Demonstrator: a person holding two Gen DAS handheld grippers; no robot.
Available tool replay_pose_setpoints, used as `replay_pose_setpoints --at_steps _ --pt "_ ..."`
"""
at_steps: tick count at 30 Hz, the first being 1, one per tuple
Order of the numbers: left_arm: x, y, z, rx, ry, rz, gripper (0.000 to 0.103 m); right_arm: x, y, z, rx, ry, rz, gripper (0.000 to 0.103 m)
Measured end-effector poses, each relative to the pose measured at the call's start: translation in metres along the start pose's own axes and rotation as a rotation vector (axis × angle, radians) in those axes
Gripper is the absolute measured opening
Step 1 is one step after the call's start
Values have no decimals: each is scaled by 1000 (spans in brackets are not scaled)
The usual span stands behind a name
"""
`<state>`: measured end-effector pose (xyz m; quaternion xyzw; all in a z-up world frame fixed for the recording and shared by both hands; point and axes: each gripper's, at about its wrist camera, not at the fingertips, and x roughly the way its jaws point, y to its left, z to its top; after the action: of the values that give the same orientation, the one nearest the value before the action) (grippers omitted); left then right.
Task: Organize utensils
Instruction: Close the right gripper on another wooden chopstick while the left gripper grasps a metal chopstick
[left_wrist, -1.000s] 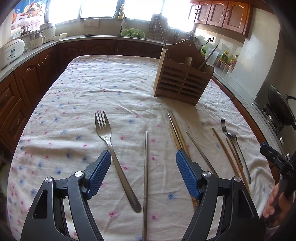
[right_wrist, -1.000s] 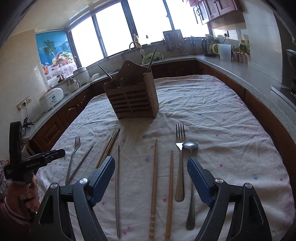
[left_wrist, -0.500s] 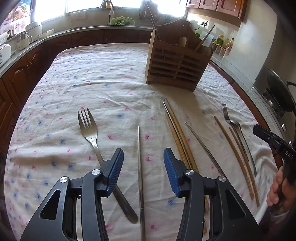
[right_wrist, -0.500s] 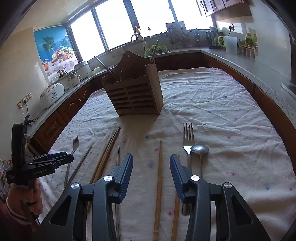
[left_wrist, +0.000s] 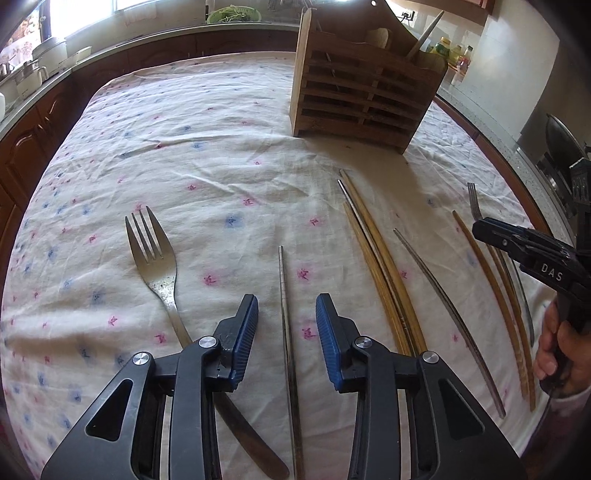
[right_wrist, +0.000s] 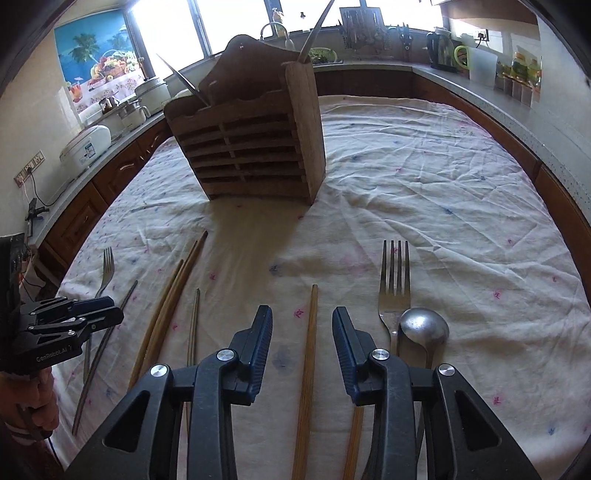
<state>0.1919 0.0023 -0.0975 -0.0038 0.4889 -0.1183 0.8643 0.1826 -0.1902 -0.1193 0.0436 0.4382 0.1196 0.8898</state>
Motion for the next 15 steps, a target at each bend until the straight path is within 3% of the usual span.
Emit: replay_pose_setpoints --at_steps 5,7,11,14,15 --pt "8 -3 12 35 10 8 30 23 4 3 -54 49 -50 34" --pt "11 -6 15 59 12 31 23 25 6 5 -66 56 -55 34" --pt "13 -9 16 95 7 46 12 27 8 5 -95 54 -83 24" --pt "13 -12 15 124 2 57 5 26 12 5 -113 52 -87 7" --pt "14 -14 15 128 1 60 4 26 13 6 -118 52 -92 6"
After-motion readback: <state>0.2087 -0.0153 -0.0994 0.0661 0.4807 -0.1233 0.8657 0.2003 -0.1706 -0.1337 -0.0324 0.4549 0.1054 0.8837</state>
